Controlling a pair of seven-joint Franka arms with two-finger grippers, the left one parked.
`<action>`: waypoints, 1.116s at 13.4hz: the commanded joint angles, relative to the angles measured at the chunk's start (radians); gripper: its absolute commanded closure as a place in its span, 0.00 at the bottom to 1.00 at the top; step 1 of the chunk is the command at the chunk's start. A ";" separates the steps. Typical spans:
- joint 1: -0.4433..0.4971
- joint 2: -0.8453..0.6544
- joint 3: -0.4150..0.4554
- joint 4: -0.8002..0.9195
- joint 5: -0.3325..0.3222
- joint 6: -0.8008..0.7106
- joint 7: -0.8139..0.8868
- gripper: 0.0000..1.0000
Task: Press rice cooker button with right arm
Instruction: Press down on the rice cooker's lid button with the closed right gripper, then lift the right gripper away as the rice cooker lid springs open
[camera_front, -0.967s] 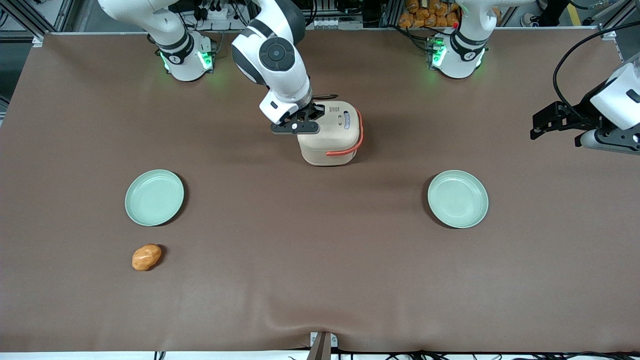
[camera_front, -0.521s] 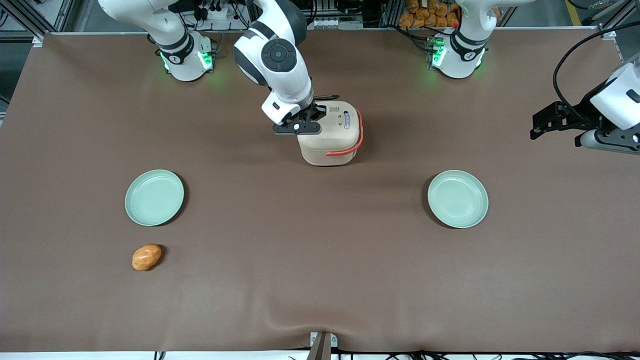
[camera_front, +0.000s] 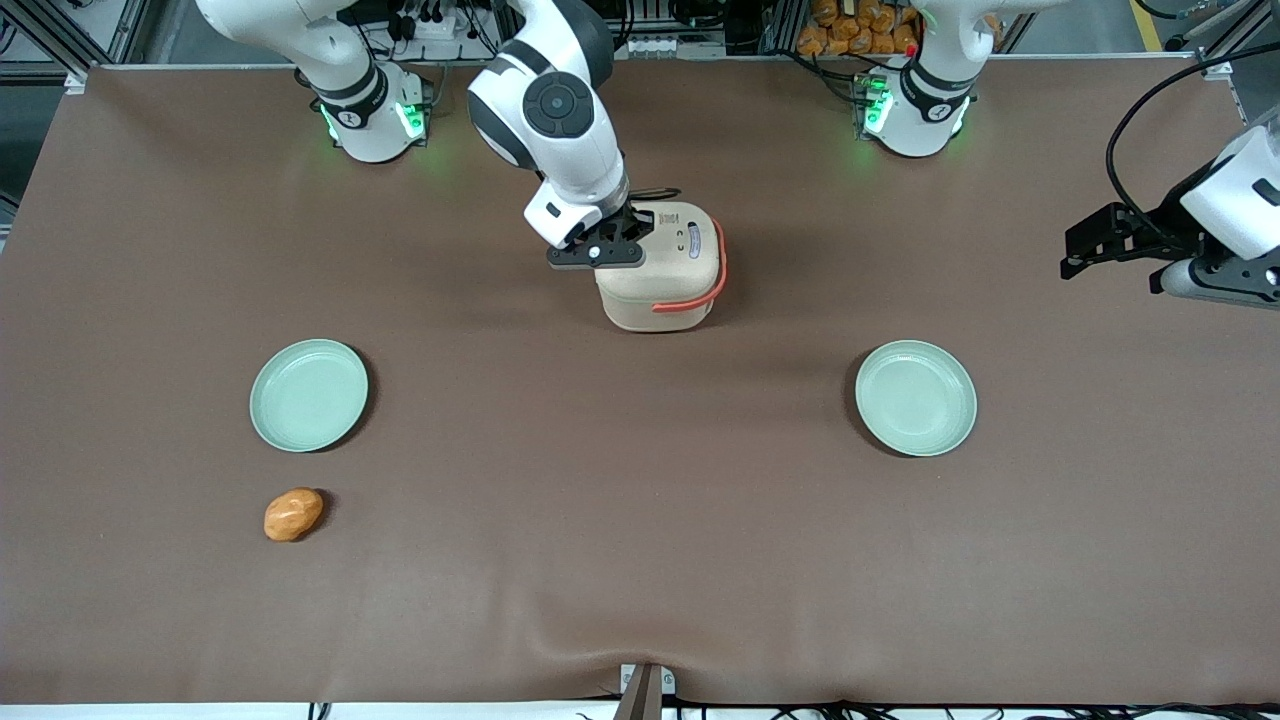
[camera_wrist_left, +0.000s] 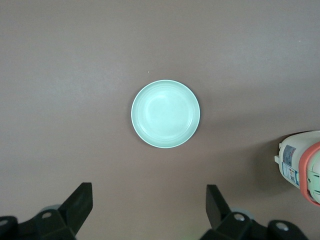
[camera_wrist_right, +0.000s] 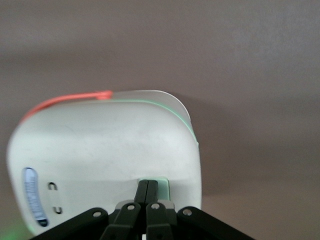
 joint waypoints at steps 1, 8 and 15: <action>-0.040 -0.039 0.003 0.119 0.028 -0.146 0.025 1.00; -0.171 -0.205 -0.001 0.253 0.028 -0.392 -0.023 0.00; -0.223 -0.291 -0.216 0.378 0.025 -0.642 -0.286 0.00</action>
